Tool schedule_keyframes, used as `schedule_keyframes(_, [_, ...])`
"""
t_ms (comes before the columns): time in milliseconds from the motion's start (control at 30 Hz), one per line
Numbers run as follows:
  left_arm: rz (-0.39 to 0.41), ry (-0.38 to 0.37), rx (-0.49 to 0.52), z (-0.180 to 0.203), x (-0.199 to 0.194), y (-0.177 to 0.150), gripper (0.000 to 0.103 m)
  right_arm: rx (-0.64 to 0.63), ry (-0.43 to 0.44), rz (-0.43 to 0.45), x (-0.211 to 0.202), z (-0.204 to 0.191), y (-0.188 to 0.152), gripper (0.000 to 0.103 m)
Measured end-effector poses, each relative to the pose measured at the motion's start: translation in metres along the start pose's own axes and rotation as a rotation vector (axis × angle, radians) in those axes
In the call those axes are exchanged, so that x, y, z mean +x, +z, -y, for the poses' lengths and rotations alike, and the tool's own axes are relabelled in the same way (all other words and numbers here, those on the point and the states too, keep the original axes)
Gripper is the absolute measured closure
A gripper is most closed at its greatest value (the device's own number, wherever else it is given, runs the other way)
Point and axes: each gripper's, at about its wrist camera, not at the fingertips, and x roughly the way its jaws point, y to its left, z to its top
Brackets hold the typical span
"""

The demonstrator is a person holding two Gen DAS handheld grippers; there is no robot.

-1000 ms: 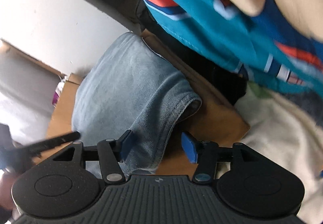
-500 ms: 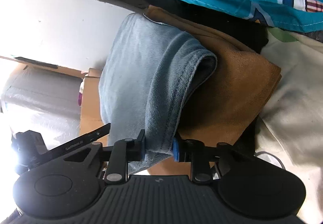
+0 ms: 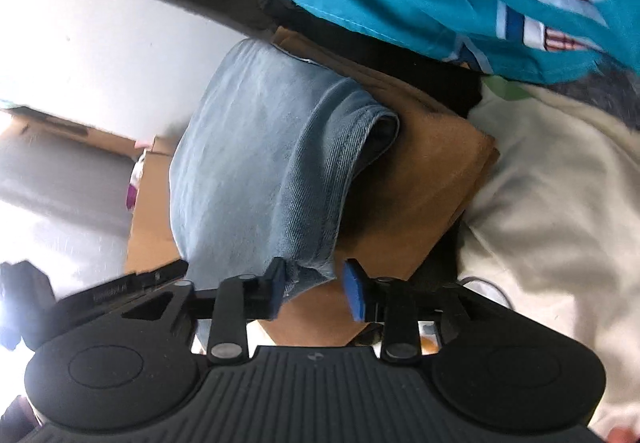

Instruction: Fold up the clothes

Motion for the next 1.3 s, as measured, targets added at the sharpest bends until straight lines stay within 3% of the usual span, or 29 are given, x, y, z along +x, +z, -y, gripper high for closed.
schedule_keyframes(67, [-0.013,0.003,-0.003,0.003,-0.006,-0.001,0.081,0.007,-0.032,-0.009,0.003,-0.007,-0.001,0.059])
schedule_keyframes(300, [-0.067,-0.001,-0.041,0.007,-0.022,-0.013,0.039,-0.039,-0.19,-0.01,-0.009,-0.028,0.0,0.023])
schedule_keyframes(433, [-0.073,0.016,-0.061,0.004,-0.04,-0.016,0.018,-0.067,-0.245,-0.019,-0.018,-0.044,0.004,0.012])
schedule_keyframes(567, [-0.072,0.028,-0.115,-0.001,-0.062,-0.017,0.013,-0.046,-0.27,-0.069,-0.022,-0.06,0.011,0.006])
schedule_keyframes(833, [-0.096,0.054,-0.225,-0.01,-0.111,-0.015,0.003,-0.109,-0.33,-0.086,-0.045,-0.101,0.02,0.003])
schedule_keyframes(933, [-0.082,0.061,-0.236,-0.01,-0.131,-0.013,0.002,-0.125,-0.314,-0.109,-0.054,-0.117,0.024,0.003])
schedule_keyframes(1300, [-0.085,0.067,-0.342,-0.014,-0.206,-0.028,0.001,-0.244,-0.426,-0.213,-0.078,-0.19,0.029,0.002])
